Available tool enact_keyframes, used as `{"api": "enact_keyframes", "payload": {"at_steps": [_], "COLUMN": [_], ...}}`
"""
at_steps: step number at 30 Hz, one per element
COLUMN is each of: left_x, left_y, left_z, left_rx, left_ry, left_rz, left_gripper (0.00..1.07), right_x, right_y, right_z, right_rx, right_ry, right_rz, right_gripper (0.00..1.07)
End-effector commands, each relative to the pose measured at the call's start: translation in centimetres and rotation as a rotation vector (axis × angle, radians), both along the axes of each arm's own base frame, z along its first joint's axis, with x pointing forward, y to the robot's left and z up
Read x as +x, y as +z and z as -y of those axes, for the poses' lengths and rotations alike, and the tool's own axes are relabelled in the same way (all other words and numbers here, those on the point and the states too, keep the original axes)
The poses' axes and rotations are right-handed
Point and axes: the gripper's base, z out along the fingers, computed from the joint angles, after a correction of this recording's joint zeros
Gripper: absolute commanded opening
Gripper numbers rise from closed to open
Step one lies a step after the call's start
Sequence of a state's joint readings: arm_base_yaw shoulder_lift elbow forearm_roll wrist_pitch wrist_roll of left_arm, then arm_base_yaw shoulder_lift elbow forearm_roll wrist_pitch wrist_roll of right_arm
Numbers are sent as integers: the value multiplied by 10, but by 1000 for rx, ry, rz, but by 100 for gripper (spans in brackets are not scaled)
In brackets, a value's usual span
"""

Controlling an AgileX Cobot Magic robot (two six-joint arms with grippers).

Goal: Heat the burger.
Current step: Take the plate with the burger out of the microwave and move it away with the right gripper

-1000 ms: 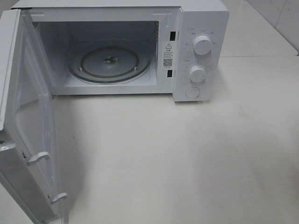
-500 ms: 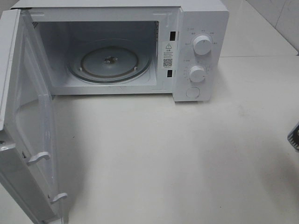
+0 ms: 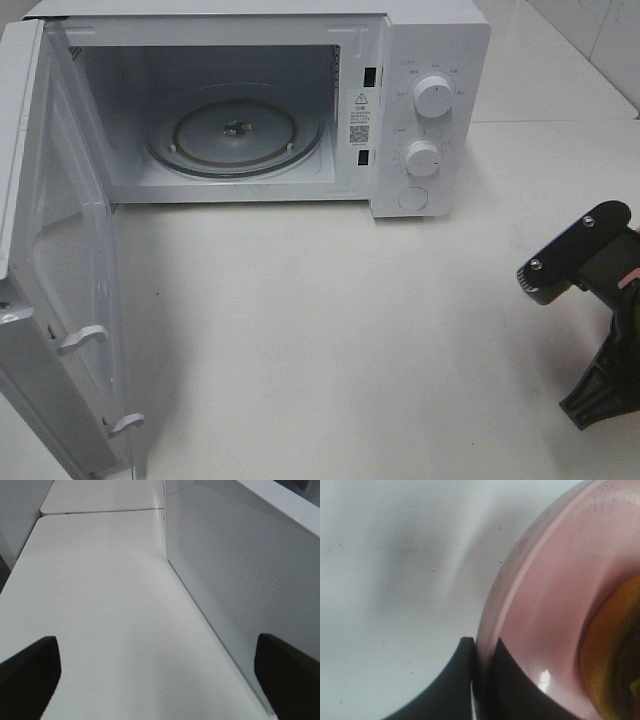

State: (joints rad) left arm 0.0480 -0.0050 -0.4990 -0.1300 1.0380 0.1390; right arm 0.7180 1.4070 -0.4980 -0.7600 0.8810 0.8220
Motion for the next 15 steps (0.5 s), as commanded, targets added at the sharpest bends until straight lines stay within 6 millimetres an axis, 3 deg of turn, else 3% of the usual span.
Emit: {"api": "enact_keyframes", "payload": {"at_steps": [1,15], "left_x": [-3,-3], "left_y": [0,0], "left_z": [0,0], "left_rx": [-5,-5], "left_ry": [5,5], "left_rz": [23,23], "left_gripper": [98,98], "right_x": [8,32], "right_y": [-2,-39], "right_z": [1,19], "right_rx": [-40,-1], "right_ry": [-14,-145], "right_rz": [40,5], "right_gripper": [0,0]}}
